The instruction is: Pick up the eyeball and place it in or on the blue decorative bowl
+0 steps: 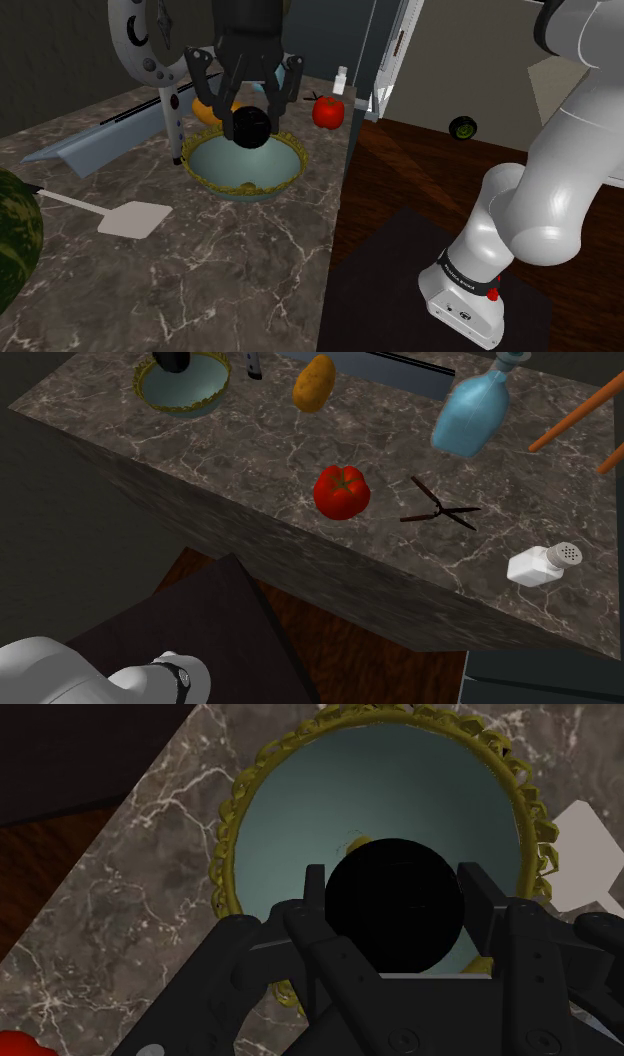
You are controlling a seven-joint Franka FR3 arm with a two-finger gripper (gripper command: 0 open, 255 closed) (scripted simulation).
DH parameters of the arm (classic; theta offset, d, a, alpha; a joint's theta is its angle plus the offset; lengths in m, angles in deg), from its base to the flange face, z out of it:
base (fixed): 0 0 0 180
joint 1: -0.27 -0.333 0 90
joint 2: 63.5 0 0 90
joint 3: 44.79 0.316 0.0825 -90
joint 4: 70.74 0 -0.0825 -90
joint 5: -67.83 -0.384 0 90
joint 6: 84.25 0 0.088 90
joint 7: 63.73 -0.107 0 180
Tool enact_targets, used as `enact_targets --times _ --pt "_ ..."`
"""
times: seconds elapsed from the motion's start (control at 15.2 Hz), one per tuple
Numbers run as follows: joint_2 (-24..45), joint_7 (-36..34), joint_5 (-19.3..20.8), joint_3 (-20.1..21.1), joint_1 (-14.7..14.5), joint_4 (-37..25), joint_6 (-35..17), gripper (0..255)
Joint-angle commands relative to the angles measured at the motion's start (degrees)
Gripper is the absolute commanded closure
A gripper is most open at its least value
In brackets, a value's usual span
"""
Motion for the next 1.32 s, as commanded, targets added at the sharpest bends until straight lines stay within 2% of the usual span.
enact_targets --times 0.0,0.33,0.4,0.73,0.99,1.25 --pt "0.03 -0.02 0.01 0.05 -0.05 0.42 -0.49 255" --pt "0.03 -0.02 0.01 0.05 -0.05 0.42 -0.49 255" --pt "0.03 -0.02 0.01 0.05 -0.05 0.42 -0.49 0" --pt "0.03 -0.02 0.01 0.05 -0.05 0.42 -0.49 0" --pt "3.41 -1.14 1.11 0.03 -0.08 -10.9 7.61 0" --pt "3.41 -1.14 1.11 0.02 -0.08 -10.9 7.61 0"
